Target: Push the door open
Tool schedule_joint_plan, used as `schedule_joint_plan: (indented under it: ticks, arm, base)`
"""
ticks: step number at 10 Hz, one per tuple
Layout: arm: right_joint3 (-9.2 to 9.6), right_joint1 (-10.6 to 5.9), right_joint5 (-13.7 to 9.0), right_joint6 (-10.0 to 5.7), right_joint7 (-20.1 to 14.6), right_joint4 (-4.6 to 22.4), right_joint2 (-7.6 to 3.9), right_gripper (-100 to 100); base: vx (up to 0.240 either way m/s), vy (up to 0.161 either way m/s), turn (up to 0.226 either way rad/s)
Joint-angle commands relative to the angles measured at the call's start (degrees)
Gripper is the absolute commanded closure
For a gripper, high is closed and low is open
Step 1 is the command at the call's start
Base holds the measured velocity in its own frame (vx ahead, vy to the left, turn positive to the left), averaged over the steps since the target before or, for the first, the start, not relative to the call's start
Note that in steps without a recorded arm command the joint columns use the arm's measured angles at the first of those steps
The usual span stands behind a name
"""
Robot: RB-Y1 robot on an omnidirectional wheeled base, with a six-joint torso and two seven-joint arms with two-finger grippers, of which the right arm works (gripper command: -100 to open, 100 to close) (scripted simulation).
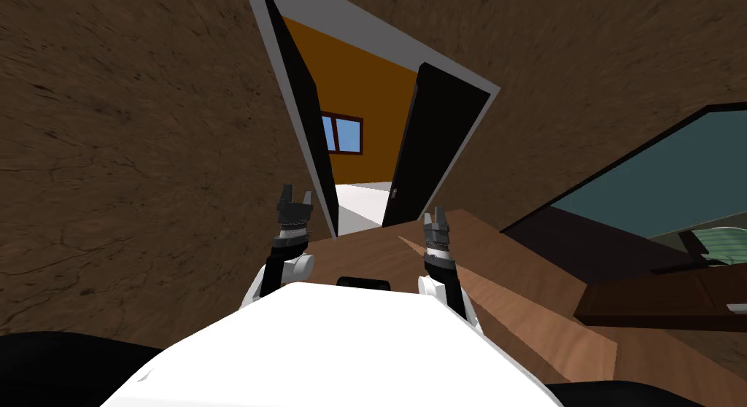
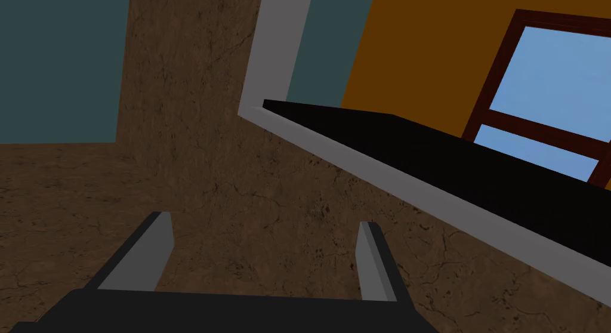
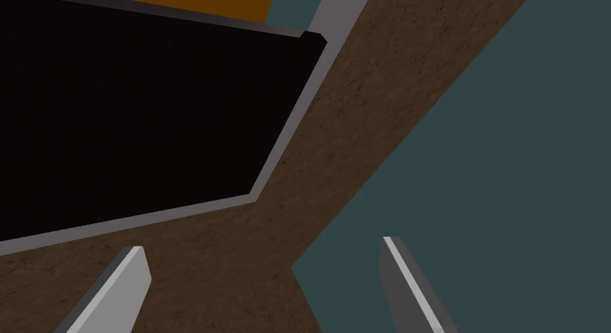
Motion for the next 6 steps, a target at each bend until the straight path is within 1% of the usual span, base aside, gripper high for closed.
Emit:
schedule_joint_plan:
  ticks: [1, 3, 4, 6]
  arm:
    - [0.16, -0.73, -0.1, -0.52, -0.2, 2.1, -0.26, -100]
    - [0.40, -1.81, -0.3, -1.27, -0.4, 5.2, -0.59, -100]
    - [0.48, -2.16, -0.3, -1.52, -0.5, 6.2, -0.68, -100]
    - [0.63, -2.86, -0.5, -2.01, -0.6, 8.3, -0.87, -100]
  base:
    - [0.083, -0.025, 0.042]
    - [0.183, -0.065, 0.046]
    - [0.175, -0.071, 0.049]
    - [0.112, -0.042, 0.038]
